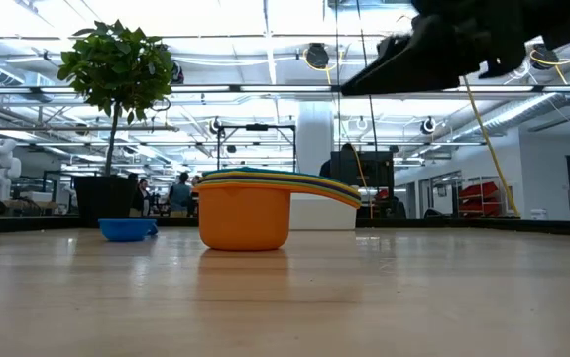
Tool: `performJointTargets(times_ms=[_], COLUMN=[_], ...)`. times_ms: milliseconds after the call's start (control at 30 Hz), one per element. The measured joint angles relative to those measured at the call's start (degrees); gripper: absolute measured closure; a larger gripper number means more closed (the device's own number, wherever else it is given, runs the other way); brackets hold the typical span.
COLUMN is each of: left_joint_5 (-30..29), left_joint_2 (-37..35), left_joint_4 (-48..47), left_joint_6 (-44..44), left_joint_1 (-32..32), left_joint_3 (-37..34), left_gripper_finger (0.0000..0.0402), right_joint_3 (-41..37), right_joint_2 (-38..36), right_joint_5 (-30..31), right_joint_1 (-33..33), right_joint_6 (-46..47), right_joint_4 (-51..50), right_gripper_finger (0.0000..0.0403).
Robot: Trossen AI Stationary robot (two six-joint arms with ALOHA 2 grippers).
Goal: Nest measuring cups in basket
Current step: Stack the light blue measuring cup on top of the yellow measuring cup
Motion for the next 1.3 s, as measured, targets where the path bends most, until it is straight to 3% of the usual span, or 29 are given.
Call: performJointTargets(times_ms=[167,367,700,867,1300], left_joint_5=[0.0,0.0,0.0,0.0,0.0], left_joint_2=[0.0,0.0,0.0,0.0,0.0], left_joint_4=[0.1,0.3,0.3,0.3,0.3], left_joint_6=[0.2,0.3,0.4,0.5,0.0], left_joint_1=[0.1,0.4,0.3,0.4,0.4], left_joint_3=[0.0,0.0,0.0,0.0,0.0], left_gripper_finger=[0.0174,0.0174,0.0174,0.0174,0.0174], right_joint_3=[5.1,8.0,10.6,10.6,10.6], right_joint_2=[3.3,10.9,18.0,19.7,19.5], right_joint_5=[0.1,0.1,-0.5,-6.9,-7.2], right_joint_1=[-0.1,-0.1,-1.9,-3.2,-3.4], right_joint_6=[7.0,6.2,6.2,9.1,9.5], right_joint_4=[-8.5,-7.8,-7.5,-7.5,-5.1], right_gripper_finger=[0.0194,0.0155,0.0154,0.0154,0.0154])
